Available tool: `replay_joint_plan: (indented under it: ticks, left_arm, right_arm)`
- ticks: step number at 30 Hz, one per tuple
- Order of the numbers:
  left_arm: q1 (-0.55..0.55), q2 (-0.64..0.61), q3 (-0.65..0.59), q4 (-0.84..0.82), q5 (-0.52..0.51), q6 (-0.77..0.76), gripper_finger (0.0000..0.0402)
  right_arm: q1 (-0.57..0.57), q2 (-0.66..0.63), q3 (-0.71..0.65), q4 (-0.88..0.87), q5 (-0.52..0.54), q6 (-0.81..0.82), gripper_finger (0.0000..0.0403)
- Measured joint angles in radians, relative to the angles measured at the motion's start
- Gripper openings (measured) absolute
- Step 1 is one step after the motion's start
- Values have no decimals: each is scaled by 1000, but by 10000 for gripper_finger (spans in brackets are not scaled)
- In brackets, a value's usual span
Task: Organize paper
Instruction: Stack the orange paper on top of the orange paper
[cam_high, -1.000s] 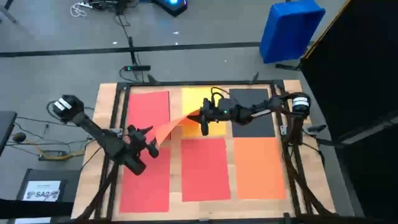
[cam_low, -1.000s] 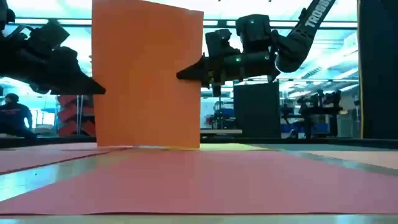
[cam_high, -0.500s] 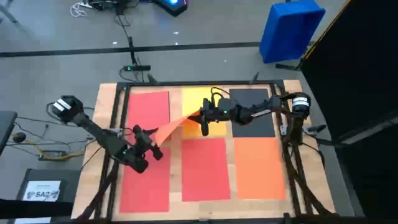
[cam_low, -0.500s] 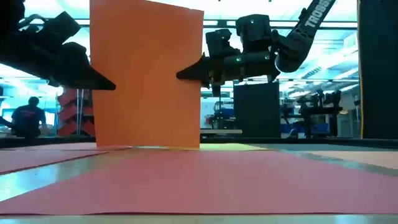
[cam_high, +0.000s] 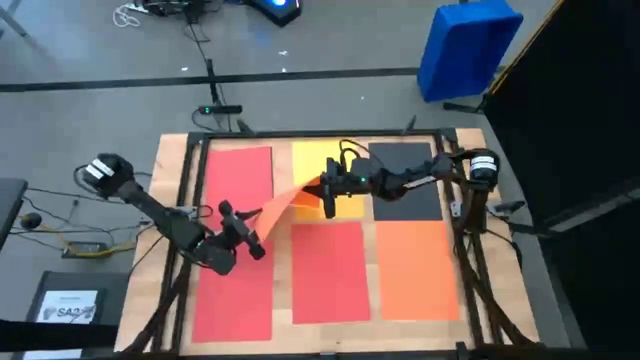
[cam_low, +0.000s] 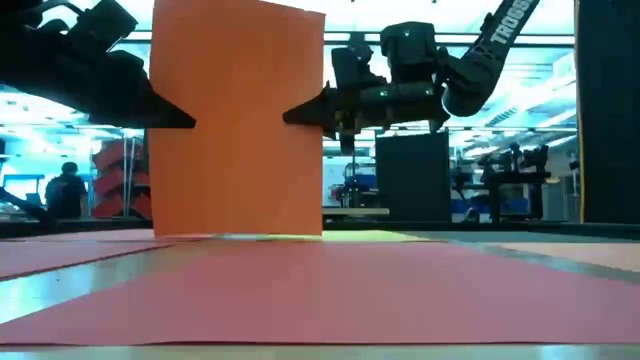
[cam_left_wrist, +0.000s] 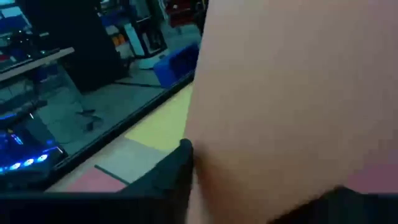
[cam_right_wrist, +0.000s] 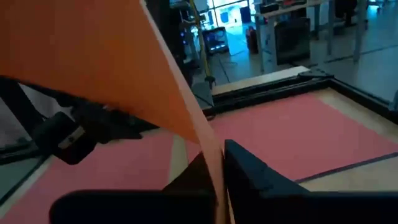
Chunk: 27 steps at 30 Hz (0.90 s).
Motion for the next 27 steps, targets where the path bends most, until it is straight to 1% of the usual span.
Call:
replay_joint_plan:
  ticks: [2, 4, 6, 9, 12, 15, 18, 21, 24, 27]
  left_arm:
    - [2, 0, 5, -1, -22, 1, 32]
    - [2, 0, 19, 0, -45, 2, 9]
    - [2, 0, 41, -2, -68, 36, 7]
    - [4, -1, 99, -1, -75, 121, 2]
    - [6, -6, 174, 0, -76, 215, 0]
    - [6, -6, 262, -1, -69, 292, 0]
    - [6, -7, 338, 0, -31, 316, 0]
    - [6, -7, 392, -2, 25, 309, 0]
    - [11, -7, 419, -1, 106, 241, 0]
    - [27, -7, 422, -3, 208, 122, 0]
  right_arm:
    - [0, -1, 0, 26, -11, 5, 0]
    - [0, -14, 1, 28, -15, 17, 0]
    - [0, -39, 3, 27, -16, 18, 0]
    - [4, -99, 4, 4, -17, 18, 0]
    - [11, -183, 4, -81, -16, 17, 0]
    - [24, -281, 4, -210, -15, 19, 0]
    - [51, -386, 5, -371, 10, 41, 0]
    - [95, -489, 5, -539, 63, 56, 0]
    - [151, -585, 5, -681, 125, 93, 0]
    - [214, -666, 5, -810, 166, 162, 0]
